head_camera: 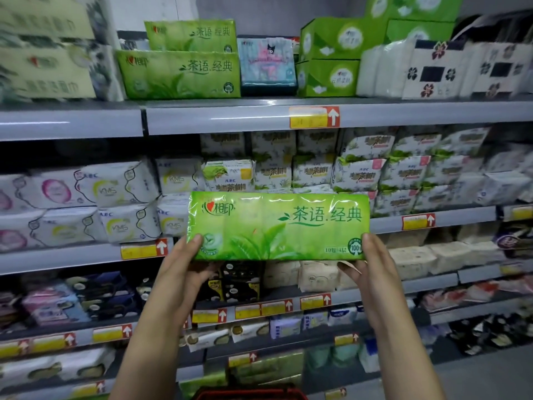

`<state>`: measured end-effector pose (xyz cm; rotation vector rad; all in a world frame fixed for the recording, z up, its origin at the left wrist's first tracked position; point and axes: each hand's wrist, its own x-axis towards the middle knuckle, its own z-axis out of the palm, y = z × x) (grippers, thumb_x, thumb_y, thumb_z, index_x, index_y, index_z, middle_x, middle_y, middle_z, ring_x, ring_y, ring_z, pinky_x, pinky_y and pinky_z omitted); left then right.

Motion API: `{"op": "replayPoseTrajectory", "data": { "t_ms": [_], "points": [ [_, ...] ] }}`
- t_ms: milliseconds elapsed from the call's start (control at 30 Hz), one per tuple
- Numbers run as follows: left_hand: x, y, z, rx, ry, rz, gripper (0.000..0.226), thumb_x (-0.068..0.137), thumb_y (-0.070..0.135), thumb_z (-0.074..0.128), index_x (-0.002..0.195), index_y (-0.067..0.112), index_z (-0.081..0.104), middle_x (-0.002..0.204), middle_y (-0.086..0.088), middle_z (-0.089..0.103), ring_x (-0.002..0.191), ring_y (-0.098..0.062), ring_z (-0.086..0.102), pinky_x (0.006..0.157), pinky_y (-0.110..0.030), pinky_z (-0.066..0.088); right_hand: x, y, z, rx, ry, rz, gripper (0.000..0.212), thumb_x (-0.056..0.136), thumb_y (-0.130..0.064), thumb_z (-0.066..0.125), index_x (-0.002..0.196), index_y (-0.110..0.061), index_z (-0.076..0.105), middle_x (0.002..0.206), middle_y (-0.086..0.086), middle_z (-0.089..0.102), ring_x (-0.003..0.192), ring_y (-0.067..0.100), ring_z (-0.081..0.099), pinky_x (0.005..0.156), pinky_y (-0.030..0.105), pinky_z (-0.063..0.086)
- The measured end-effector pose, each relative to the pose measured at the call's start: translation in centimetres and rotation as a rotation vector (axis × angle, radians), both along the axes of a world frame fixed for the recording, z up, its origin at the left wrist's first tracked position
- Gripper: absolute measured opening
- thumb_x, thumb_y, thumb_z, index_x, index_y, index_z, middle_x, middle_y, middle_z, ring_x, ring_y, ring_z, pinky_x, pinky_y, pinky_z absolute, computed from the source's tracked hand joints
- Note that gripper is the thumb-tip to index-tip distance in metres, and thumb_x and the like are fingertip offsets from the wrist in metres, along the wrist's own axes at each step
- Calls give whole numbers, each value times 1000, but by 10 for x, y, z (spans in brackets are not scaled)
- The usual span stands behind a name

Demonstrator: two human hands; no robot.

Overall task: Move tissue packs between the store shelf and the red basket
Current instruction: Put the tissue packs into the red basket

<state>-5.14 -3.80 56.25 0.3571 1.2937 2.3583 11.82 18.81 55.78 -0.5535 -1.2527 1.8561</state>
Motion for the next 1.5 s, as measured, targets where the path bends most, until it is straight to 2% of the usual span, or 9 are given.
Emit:
{"op": "replayPoseTrajectory", "data": {
  "t_ms": [200,333,467,767,900,1100,1233,1333,1500],
  "points": [
    [0,1,17,21,17,14,131,29,48,95,140,3,41,132,-13,57,104,-19,68,78,-32,58,4,1,13,12,30,2,14,89,-42,55,101,-40,51,108,-15,58,101,7,57,72,23,49],
    [-3,6,21,47,-2,27,139,29,48,95,145,5,33,139,-12,51,112,-24,64,90,-40,55,-1,-1,21,58,30,14,74,36,-76,76,100,-42,58,111,-15,64,98,5,65,75,26,53],
    [-4,3,23,23,2,21,135,33,50,94,145,5,34,143,-12,48,119,-24,59,95,-40,52,2,-2,20,-7,70,-9,38,78,-53,61,111,-37,50,114,-10,60,97,6,62,74,24,50],
    [-1,-7,38,84,36,44,106,39,47,93,128,4,54,125,-10,62,106,-20,66,81,-34,58,-3,-15,36,57,60,38,85,35,-78,75,110,-44,55,128,-10,58,115,14,58,78,27,56],
    [-6,-10,44,94,102,31,68,30,49,94,87,17,73,98,-4,72,94,-17,70,78,-32,59,-4,-15,44,71,55,75,74,40,-77,75,106,-48,57,139,-5,52,126,20,51,101,43,45],
    [-3,-13,52,87,179,41,47,48,46,87,85,18,75,95,-1,75,92,-15,71,82,-33,58,-5,-19,58,76,93,79,49,55,-67,70,97,-48,54,107,-26,53,110,7,52,77,22,47],
    [1,-15,55,101,178,55,31,70,32,68,96,15,67,93,-1,76,91,-16,70,83,-30,57,-8,-15,56,52,106,88,41,75,-46,62,113,-39,48,117,-15,50,97,-1,54,77,23,47],
    [2,-20,58,96,197,72,54,60,40,80,104,13,64,98,-2,75,93,-16,70,83,-30,57,-11,-16,59,89,85,134,67,49,-64,79,106,-43,51,116,-20,52,100,2,57,80,25,48],
    [11,-29,62,99,190,122,37,68,31,67,98,11,63,88,-1,75,84,-13,71,73,-25,59,-22,-19,64,100,125,158,82,22,-72,82,95,-46,56,104,-23,60,108,12,59,81,30,54]
  ]
}}
